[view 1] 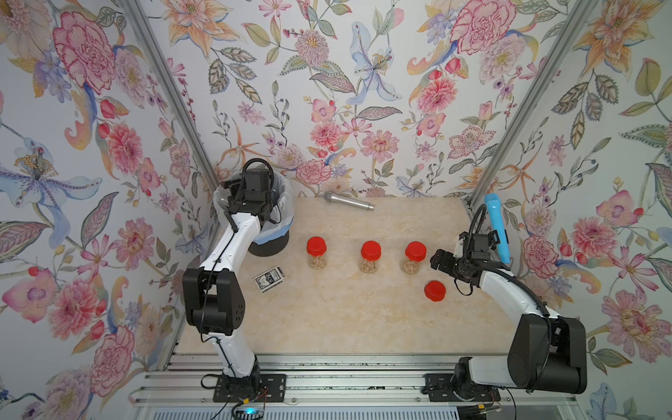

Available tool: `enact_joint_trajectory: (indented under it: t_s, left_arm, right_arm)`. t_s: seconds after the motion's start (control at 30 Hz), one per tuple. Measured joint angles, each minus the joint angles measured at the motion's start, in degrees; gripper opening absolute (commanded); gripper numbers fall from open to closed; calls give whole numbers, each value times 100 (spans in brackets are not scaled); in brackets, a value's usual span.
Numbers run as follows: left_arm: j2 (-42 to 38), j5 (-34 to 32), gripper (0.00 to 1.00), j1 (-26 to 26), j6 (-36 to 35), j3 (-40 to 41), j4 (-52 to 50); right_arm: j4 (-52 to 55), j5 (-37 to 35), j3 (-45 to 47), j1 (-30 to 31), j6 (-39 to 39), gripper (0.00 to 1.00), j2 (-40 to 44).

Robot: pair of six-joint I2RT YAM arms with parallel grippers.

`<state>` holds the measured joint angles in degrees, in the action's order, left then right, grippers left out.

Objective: Empty moldy peanuts from jars
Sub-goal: Pour the moldy peanuts from the jar into the trash bin.

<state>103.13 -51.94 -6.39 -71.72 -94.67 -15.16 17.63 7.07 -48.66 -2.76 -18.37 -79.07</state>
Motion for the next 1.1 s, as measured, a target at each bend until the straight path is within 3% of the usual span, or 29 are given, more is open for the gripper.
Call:
enact_joint_trajectory:
  t_s: [0.43, 1.1]
  left_arm:
    - [63, -85, 29, -114, -363, -562, -175]
    - [-476, 378, 30, -164, -398, -529, -1377]
  right_arm:
    - [-409, 289, 179, -61, -2, 91, -216]
    - [-1034, 721, 369, -227, -48, 90, -428]
